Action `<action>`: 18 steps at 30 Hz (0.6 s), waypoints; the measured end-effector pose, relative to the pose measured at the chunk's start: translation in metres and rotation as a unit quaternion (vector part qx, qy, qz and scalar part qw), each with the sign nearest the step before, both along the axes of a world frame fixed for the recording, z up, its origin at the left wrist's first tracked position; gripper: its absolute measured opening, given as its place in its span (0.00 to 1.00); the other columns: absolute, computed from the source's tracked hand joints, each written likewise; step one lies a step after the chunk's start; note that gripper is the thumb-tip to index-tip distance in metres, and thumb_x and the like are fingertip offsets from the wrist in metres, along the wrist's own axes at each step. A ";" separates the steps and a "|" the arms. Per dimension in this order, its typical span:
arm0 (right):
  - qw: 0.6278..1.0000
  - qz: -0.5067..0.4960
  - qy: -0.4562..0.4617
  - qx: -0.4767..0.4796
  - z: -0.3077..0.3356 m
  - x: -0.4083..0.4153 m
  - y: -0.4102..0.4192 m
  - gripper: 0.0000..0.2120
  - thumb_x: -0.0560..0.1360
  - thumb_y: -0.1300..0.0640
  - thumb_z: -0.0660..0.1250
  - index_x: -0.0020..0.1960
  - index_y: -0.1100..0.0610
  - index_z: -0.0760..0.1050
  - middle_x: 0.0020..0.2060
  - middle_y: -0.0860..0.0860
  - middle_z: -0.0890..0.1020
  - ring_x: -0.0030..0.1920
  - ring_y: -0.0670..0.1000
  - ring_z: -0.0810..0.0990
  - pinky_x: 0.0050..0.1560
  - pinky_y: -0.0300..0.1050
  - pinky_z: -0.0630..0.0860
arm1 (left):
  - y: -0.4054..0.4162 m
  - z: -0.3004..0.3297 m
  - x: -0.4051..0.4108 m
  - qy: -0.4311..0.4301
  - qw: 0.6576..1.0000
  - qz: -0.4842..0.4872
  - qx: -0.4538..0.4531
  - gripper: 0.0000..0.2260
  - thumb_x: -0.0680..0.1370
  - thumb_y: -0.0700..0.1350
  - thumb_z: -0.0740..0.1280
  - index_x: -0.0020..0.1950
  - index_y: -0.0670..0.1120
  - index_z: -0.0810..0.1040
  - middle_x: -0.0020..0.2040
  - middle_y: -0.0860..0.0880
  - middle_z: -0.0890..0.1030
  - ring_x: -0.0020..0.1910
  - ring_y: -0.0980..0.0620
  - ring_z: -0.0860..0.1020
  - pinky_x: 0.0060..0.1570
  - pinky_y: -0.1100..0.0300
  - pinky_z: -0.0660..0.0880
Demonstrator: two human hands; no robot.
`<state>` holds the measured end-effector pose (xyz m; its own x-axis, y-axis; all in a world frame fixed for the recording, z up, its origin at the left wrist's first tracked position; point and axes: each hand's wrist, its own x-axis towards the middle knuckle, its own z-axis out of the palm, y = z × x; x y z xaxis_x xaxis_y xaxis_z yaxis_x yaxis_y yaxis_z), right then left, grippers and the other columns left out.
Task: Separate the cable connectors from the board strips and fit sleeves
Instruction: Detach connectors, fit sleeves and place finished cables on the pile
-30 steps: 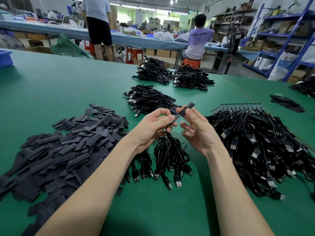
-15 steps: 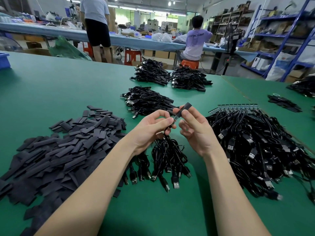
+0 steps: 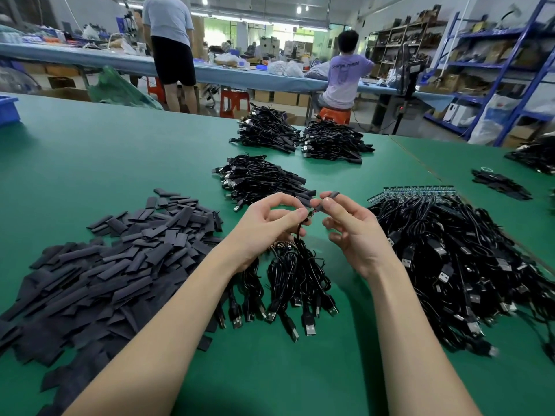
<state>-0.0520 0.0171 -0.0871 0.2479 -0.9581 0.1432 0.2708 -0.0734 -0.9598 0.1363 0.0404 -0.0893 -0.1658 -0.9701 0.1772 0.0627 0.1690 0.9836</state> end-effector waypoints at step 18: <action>0.999 -0.044 0.020 0.016 -0.004 0.004 -0.001 0.10 0.66 0.46 0.81 0.46 0.46 0.87 0.52 0.51 0.87 0.32 0.43 0.70 0.28 0.31 0.65 | -0.001 -0.004 -0.006 -0.092 0.984 0.084 -0.127 0.05 0.75 0.37 0.75 0.49 0.44 0.84 0.40 0.48 0.86 0.39 0.49 0.86 0.46 0.59 0.82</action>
